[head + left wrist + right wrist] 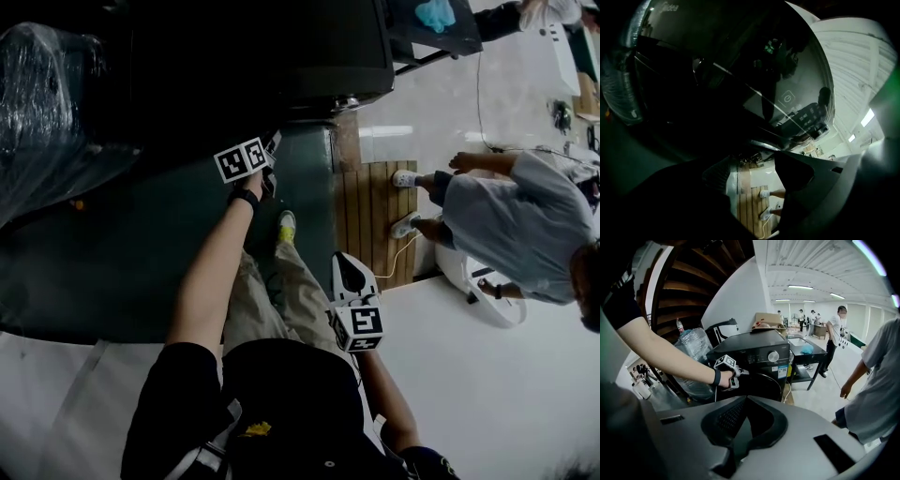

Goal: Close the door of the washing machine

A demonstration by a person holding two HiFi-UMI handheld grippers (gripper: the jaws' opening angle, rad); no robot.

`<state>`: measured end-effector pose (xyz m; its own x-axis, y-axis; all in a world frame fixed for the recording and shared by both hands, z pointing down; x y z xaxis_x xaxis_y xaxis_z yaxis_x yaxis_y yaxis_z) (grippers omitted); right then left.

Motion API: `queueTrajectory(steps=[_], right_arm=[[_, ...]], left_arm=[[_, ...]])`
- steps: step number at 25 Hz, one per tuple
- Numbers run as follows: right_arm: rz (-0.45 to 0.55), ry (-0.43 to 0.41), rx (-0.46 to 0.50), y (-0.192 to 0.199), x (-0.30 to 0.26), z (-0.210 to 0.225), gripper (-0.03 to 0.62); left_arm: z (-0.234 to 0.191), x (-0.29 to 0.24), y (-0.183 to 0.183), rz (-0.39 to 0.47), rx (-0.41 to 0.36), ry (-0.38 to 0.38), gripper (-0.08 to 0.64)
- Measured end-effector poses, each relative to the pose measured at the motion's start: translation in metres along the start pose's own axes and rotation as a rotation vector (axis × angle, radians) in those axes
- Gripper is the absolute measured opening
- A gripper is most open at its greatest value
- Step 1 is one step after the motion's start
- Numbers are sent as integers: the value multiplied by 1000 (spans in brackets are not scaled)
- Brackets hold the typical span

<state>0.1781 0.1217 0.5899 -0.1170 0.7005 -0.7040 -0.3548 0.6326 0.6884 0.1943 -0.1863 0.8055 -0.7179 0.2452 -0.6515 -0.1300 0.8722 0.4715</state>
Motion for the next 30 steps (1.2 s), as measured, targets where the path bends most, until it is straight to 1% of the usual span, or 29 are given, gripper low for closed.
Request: queueTrajectory(steps=[1,3,7,10,12,14,15,17,19,22,24,26,28,30], right_arm=[[11,5,2,-3,-2,3,26],[37,10,6,-13,-5,7,26],[82,20,4,-32,-11,12,26],[123,23,-9,-47,-10,8,26],[152,16,-9,-60,-7,5,26],[185,3,-7,-76,-2,3,26],[202,-5,-7,-85,1,3,26],[233,-22,-10,-103,11,4,26],[264,-37,-20,-121,22,6,26],[302,-49,-37,-147,35,8,26],[314,-51,-45,-159,40,3,26],[311,-49,-50,-166,41,-6,26],[298,-41,-53,-168,39,-19,26],[284,-24,-51,-169,37,-35,26]], left_arm=[[-1,-1,1,5,14,-6,314],[-3,0,3,13,15,-6,316],[1,7,1,-14,-35,18,314],[5,25,0,-4,-55,11,314],[12,49,6,-5,-102,20,314],[26,83,8,5,-183,38,313],[35,104,9,16,-225,50,303],[53,150,8,54,-291,76,247],[72,200,-1,122,-340,93,171],[96,268,-20,225,-440,75,60],[105,306,-28,264,-492,52,28],[110,336,-34,285,-501,39,18],[109,359,-39,291,-476,29,17],[103,375,-44,276,-440,30,17]])
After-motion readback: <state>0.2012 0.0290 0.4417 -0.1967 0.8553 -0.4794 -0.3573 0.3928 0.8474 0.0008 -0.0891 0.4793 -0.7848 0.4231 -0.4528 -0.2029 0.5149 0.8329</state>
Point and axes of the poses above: the fingertips, and each gripper's own axes: x backward along the fingers, z to its right, y out of its underside, the point moved 3 cm from there along x, backward along the fingers, and after that the axes turned 2 degrees about z, right-handed, at the moved point
